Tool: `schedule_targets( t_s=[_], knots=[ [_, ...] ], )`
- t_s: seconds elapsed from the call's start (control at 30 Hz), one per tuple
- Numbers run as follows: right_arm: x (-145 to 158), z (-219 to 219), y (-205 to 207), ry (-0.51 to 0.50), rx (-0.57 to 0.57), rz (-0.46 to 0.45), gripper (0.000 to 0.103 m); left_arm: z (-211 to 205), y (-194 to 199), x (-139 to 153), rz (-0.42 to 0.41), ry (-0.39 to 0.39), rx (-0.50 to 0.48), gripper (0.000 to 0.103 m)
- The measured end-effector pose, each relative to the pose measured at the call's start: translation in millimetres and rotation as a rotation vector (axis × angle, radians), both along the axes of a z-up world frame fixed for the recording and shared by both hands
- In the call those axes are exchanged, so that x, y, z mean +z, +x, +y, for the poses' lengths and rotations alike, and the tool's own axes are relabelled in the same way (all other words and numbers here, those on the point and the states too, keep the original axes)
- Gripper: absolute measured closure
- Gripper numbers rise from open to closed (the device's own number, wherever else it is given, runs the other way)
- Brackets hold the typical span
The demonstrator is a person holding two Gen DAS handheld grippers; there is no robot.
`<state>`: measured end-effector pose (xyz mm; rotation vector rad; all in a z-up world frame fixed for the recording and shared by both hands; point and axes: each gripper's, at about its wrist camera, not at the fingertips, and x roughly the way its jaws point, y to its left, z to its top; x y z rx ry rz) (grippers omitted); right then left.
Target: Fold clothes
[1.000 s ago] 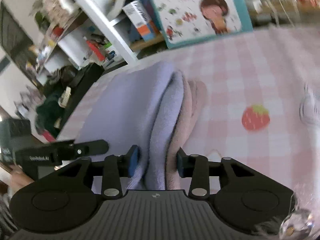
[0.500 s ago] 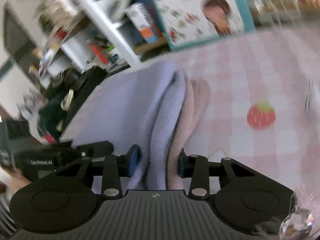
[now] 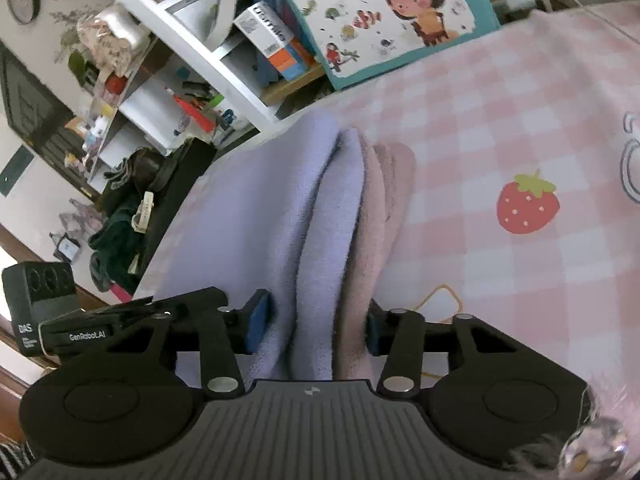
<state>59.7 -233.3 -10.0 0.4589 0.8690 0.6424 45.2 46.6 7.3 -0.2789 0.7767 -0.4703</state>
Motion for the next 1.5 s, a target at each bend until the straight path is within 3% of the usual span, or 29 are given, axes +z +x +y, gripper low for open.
schedule_targets(
  t_s=[0.13,0.33,0.63,0.97,1.5],
  knots=[
    [13,7,-9,-0.059,0.007,-0.083,0.069,-2,1,12,-0.039,0.017,0.002,0.035],
    [36,15,-4,-0.081,0.019,-0.17,0.07,-4,2,29,-0.097,0.04,0.004,0.035],
    [55,40,49,-0.114,-0.019,-0.26,0.07,15,67,36,-0.114,-0.01,0.02,0.035],
    [40,65,113,-0.1,-0.041,-0.237,0.07,44,127,12,-0.102,-0.079,0.082,0.035],
    [17,76,141,-0.083,-0.086,-0.212,0.07,49,156,-7,-0.12,-0.08,0.117,0.035]
  ],
)
